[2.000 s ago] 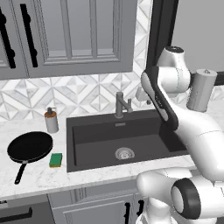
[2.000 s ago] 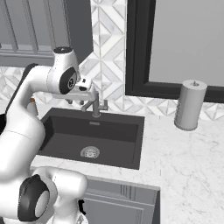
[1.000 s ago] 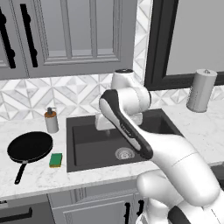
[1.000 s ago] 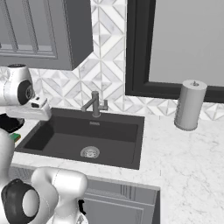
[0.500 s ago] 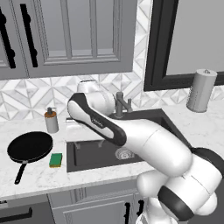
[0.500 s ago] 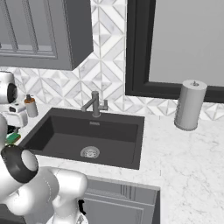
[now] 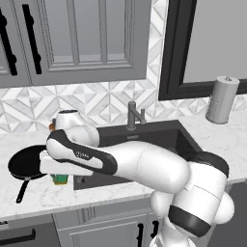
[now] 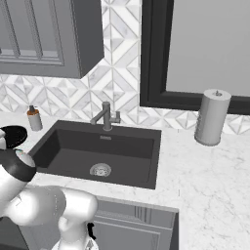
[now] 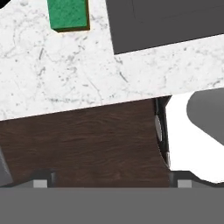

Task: Pick the pan and sponge and place them into the sink. Then turn on the water.

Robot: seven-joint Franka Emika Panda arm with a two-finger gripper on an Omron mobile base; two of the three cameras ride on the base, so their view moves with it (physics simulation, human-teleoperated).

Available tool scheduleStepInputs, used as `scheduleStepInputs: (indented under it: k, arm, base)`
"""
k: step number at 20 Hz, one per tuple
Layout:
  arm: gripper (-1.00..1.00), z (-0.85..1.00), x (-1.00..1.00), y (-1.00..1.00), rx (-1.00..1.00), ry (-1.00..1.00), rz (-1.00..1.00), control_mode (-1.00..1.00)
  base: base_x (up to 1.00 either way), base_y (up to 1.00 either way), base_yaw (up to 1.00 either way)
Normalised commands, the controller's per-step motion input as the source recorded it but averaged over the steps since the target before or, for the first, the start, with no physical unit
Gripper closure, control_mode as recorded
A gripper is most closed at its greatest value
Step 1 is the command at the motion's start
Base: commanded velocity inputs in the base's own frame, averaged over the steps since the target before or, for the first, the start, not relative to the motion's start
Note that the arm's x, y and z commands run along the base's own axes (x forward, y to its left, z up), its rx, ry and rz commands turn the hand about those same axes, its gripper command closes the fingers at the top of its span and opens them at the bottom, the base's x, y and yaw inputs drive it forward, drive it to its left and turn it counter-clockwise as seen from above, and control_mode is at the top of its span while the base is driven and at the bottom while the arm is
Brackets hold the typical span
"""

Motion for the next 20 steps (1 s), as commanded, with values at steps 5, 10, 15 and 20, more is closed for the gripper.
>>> scheduleStepInputs:
  k: [5, 10, 15, 20]
  arm:
    - [-1.0, 0.0, 0.2, 0.87, -0.03, 0.0, -0.02, -1.0]
    - [-1.0, -0.08, 0.33, 0.63, -0.07, -0.01, 0.0, -1.0]
    - [-1.0, -0.21, 0.36, 0.4, -0.05, -0.06, 0.0, -1.0]
    - [-1.0, -0.34, 0.36, 0.42, -0.05, -0.06, 0.0, -1.0]
  base:
    - [0.0, 0.0, 0.0]
    - [0.0, 0.0, 0.0]
    - [0.0, 0.0, 0.0]
    - [0.0, 0.0, 0.0]
